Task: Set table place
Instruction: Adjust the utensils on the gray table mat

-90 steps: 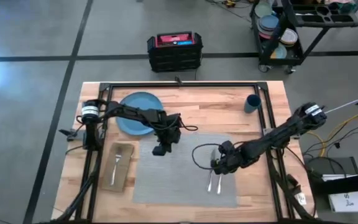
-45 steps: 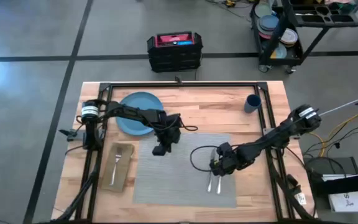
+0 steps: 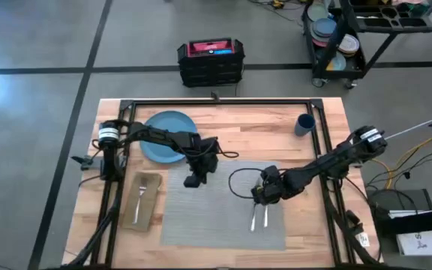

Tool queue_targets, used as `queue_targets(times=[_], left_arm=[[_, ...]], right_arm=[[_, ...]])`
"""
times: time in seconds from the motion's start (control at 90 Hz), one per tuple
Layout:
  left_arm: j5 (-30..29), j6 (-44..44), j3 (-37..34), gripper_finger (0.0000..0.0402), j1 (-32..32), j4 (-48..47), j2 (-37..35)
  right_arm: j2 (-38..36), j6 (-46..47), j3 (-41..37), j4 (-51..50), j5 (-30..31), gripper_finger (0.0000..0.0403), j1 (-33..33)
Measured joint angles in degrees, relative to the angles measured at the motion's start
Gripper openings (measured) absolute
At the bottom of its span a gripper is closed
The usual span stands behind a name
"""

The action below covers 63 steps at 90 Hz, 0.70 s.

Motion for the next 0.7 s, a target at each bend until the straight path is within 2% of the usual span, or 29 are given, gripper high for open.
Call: queue_targets(times=[0.244, 0.378, 0.7], left_arm=[[0.01, -0.23, 0.0, 0.0001, 0.0, -0.02, 0.0], [0.01, -0.23, 0.0, 0.0001, 0.0, 0.03, 0.0], [0.0, -0.23, 0.0, 0.0001, 0.0, 0.07, 0.0]], right_arm=[[-0.35, -1.43, 2.38, 1.36, 0.02, 0.0, 1.16], [0.51, -5.16, 2.89, 10.65, -0.11, 0.0, 1.85], [7.07, -5.52, 2.76, 23.19, -2.34, 0.0, 5.05]])
